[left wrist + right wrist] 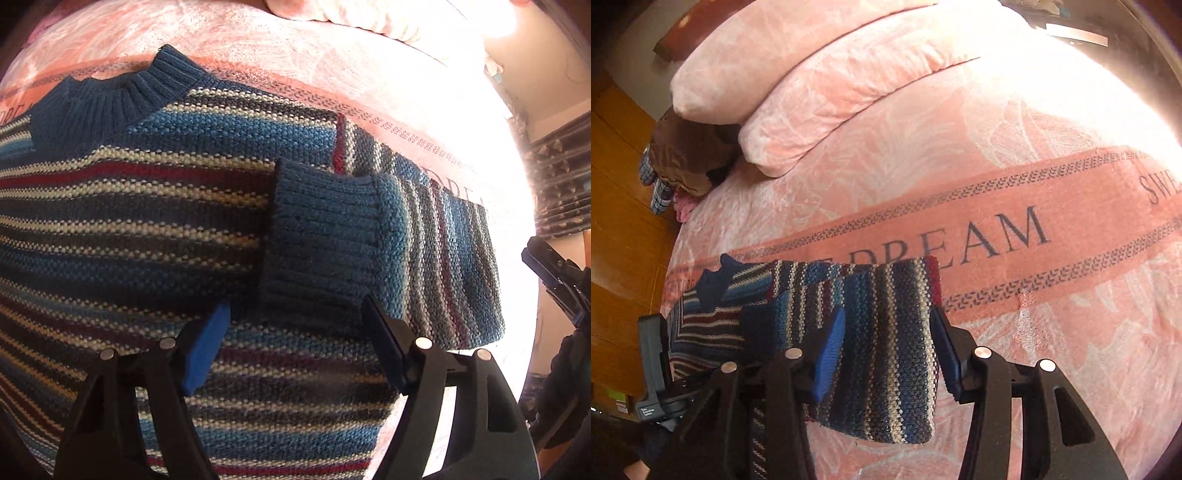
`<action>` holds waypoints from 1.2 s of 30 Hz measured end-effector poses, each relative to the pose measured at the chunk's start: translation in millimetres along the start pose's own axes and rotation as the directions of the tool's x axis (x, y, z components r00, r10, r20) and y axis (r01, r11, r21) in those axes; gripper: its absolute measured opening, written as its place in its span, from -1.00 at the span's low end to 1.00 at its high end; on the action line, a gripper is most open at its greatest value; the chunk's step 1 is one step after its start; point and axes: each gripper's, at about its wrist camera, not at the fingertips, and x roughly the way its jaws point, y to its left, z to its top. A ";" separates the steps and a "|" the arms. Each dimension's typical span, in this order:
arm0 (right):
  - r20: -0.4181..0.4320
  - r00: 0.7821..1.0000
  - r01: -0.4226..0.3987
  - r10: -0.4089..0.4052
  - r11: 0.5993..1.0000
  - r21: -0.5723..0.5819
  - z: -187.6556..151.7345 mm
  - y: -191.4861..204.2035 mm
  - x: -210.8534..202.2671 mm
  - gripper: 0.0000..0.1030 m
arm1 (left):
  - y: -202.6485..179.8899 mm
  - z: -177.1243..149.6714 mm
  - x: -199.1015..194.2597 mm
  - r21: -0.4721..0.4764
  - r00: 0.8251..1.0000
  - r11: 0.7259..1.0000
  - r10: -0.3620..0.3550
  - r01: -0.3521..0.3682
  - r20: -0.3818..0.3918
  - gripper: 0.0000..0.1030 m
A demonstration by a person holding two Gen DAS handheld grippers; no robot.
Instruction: Fold small clothes
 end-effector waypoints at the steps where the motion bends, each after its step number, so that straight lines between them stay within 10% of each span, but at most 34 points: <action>1: 0.002 1.000 0.003 -0.003 1.000 0.006 0.8 -1.8 -0.1 -0.05 | -4.4 1.8 1.0 0.008 1.000 1.000 0.006 -0.006 0.003 0.29; 6: 0.003 1.000 0.009 -0.009 1.000 0.009 0.3 -0.7 -0.3 -0.05 | -13.3 4.4 -3.3 0.018 0.994 0.995 0.093 -0.095 0.061 -0.74; 8: 0.000 1.000 0.015 -0.015 1.000 0.001 -0.7 0.7 0.0 -0.05 | -16.3 2.1 -14.2 0.035 0.992 0.995 0.093 -0.096 0.089 -0.85; 17: -0.052 0.999 0.005 -0.006 1.000 -0.023 -8.3 9.8 11.1 -0.05 | 7.7 -6.2 -101.2 0.090 0.962 0.993 0.052 -0.079 0.269 -0.87; 36: -0.285 0.957 -0.110 0.062 0.982 -0.155 -50.8 96.9 80.0 -0.22 | 154.7 7.9 -152.3 -0.061 0.940 0.988 0.153 -0.141 0.304 -0.87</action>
